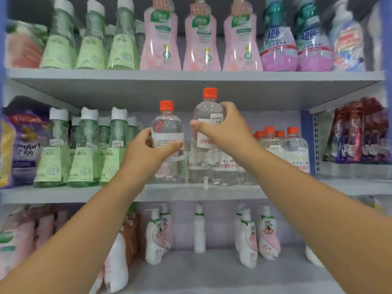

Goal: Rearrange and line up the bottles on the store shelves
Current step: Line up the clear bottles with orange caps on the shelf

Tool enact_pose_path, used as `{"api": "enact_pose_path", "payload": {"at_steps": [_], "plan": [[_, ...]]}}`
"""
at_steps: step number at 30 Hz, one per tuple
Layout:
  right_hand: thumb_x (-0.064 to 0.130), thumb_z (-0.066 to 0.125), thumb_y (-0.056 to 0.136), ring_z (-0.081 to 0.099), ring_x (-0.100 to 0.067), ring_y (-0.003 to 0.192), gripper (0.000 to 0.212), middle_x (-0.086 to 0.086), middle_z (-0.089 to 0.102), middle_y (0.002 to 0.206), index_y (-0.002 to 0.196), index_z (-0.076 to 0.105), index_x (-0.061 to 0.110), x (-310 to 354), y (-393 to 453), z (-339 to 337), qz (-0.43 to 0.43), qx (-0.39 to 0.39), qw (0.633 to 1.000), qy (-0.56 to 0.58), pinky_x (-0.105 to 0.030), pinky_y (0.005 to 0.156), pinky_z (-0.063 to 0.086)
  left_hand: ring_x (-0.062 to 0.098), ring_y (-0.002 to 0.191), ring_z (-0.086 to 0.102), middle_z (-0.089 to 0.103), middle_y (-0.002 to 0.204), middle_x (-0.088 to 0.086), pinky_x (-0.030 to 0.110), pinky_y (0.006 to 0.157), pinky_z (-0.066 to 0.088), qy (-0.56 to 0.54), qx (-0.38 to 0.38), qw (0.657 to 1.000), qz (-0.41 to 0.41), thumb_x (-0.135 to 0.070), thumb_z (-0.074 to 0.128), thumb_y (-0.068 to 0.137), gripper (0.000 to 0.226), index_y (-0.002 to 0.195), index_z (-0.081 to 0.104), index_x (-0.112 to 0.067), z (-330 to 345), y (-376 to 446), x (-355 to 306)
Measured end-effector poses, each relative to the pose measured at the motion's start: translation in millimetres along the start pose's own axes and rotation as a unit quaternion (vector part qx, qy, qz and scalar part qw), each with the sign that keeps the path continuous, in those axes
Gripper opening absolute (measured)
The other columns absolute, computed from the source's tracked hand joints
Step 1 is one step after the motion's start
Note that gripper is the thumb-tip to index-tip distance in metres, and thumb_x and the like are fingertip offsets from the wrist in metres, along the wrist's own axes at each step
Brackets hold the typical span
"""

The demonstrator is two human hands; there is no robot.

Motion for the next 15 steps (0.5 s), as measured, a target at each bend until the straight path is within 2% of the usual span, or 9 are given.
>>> {"api": "enact_pose_path", "payload": {"at_steps": [3, 5, 8, 10, 13, 15], "plan": [[0.061, 0.08, 0.068, 0.067, -0.012, 0.094, 0.074, 0.012, 0.067, 0.107, 0.128, 0.049, 0.029, -19, 17, 27, 0.012, -0.001, 0.997, -0.081, -0.042, 0.085, 0.058, -0.001, 0.083, 0.068, 0.073, 0.097, -0.015, 0.019, 0.063, 0.047, 0.022, 0.004, 1.0, -0.019, -0.04, 0.088, 0.075, 0.044, 0.111, 0.065, -0.034, 2, 17, 29], [0.068, 0.077, 0.067, 0.066, -0.017, 0.098, 0.077, 0.009, 0.067, 0.111, 0.126, 0.05, 0.028, -30, 19, 40, 0.014, -0.004, 0.986, -0.168, -0.044, 0.085, 0.057, -0.002, 0.081, 0.065, 0.07, 0.096, -0.015, 0.019, 0.062, 0.045, 0.04, 0.003, 0.999, -0.024, -0.041, 0.088, 0.075, 0.045, 0.111, 0.064, -0.032, 1, 26, 44], [0.066, 0.078, 0.071, 0.064, -0.021, 0.107, 0.082, 0.004, 0.064, 0.12, 0.134, 0.049, 0.021, -42, 21, 53, 0.003, -0.016, 0.974, -0.227, -0.041, 0.086, 0.056, 0.002, 0.085, 0.066, 0.071, 0.099, -0.015, 0.025, 0.068, 0.05, 0.061, 0.02, 0.998, -0.026, -0.046, 0.088, 0.072, 0.049, 0.112, 0.064, -0.031, 1, 42, 62], [0.065, 0.08, 0.07, 0.061, -0.022, 0.111, 0.079, 0.001, 0.062, 0.121, 0.128, 0.054, 0.017, -47, 24, 59, 0.005, -0.029, 0.969, -0.245, -0.04, 0.086, 0.054, 0.004, 0.088, 0.066, 0.071, 0.104, -0.013, 0.028, 0.071, 0.051, 0.064, 0.034, 0.997, -0.031, -0.049, 0.088, 0.07, 0.054, 0.115, 0.064, -0.031, 4, 50, 72], [0.064, 0.081, 0.068, 0.056, -0.024, 0.115, 0.072, -0.001, 0.063, 0.115, 0.116, 0.059, 0.015, -51, 29, 67, -0.006, -0.033, 0.958, -0.283, -0.039, 0.087, 0.052, 0.003, 0.088, 0.064, 0.068, 0.103, -0.014, 0.027, 0.068, 0.049, 0.081, 0.054, 0.995, -0.035, -0.053, 0.088, 0.068, 0.058, 0.115, 0.062, -0.031, 8, 58, 84], [0.067, 0.079, 0.07, 0.047, -0.025, 0.121, 0.075, 0.0, 0.063, 0.115, 0.119, 0.057, 0.014, -52, 28, 70, -0.013, -0.018, 0.945, -0.326, -0.039, 0.092, 0.046, 0.005, 0.089, 0.066, 0.069, 0.104, -0.013, 0.029, 0.069, 0.052, 0.074, 0.065, 0.994, -0.046, -0.056, 0.087, 0.068, 0.06, 0.115, 0.062, -0.031, 11, 62, 91]]}}
Point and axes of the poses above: each hand's wrist, its own y-axis towards the middle knuckle, its own z-axis out of the palm, x = y × z, the point moved 6 cm from there along y, towards the middle knuckle
